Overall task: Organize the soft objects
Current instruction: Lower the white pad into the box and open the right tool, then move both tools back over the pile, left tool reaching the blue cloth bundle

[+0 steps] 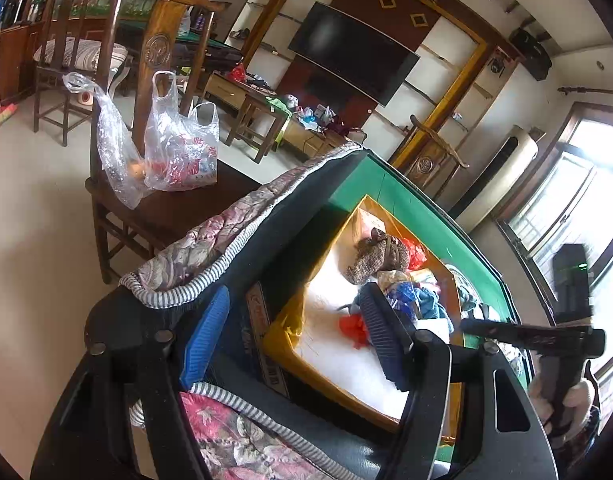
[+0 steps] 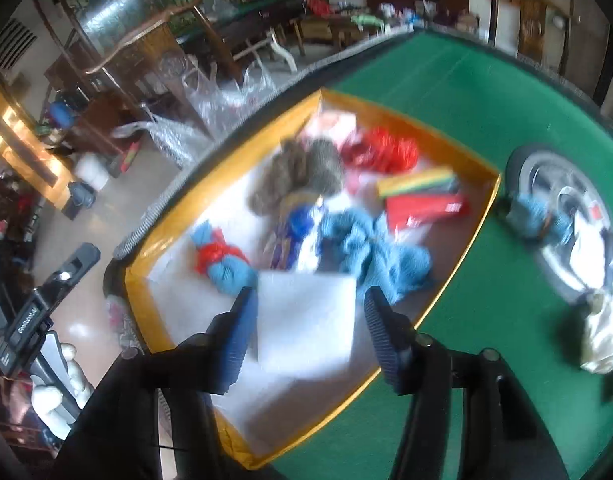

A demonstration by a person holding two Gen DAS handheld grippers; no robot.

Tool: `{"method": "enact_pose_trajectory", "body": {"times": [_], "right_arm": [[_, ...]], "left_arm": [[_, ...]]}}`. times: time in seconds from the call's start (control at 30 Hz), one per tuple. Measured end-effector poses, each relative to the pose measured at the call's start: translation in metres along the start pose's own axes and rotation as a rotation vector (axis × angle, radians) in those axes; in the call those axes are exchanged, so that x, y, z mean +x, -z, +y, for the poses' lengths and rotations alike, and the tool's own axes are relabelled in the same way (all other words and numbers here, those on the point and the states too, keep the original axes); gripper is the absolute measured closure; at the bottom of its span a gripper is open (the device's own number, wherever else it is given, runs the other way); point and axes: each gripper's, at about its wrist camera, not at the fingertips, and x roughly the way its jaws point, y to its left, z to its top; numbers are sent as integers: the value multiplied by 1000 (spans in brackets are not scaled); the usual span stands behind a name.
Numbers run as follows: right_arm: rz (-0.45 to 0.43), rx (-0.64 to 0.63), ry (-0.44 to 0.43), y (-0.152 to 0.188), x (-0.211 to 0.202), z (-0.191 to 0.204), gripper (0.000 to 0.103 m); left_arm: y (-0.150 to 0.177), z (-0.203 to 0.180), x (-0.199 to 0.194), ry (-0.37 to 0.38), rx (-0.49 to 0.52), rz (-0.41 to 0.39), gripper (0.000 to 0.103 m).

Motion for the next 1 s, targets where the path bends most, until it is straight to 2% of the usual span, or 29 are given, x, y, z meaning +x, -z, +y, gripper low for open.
{"method": "enact_pose_trajectory", "body": {"times": [0.07,0.17,0.27,0.37,0.53,0.6,0.67,0.77,0.83,0.87,0.9,0.93,0.97,1.0], "right_arm": [[20,-62,-19,-2,4,17,52],[112,-163,-10,-3,31,48,54],[209,-215,0,-2,69,76,71],[229,-248,33,-14,93,92,71],[139,-243,53,-51,101,91,71],[110,-193,6,-55,86,81,71],[40,-151,-28,-51,58,66,71],[-125,-163,88,-31,4,45,70],[-303,-172,243,-6,-41,24,58],[-390,-176,319,7,-61,14,37],[-472,-175,394,21,-77,6,10],[-527,-156,459,37,-90,-11,1],[-517,-132,503,45,-96,-28,1],[-458,-99,531,49,-99,-49,1]], "left_arm": [[0,1,0,-1,-3,-1,36],[-1,1,0,-7,0,-4,36],[-3,2,-2,-19,3,-16,36],[-2,-1,-7,-42,20,-29,36],[-1,-8,-14,-63,57,-49,36],[0,-8,-13,-60,57,-45,36],[1,-8,-14,-57,65,-40,36],[1,-10,-12,-51,80,-37,36],[1,-14,-11,-29,87,-42,36],[1,-18,-10,-14,94,-46,36],[3,-22,-11,-3,104,-50,36],[4,-29,-10,9,124,-52,35],[5,-35,-10,19,139,-51,31],[6,-43,-10,29,158,-48,29]]}}
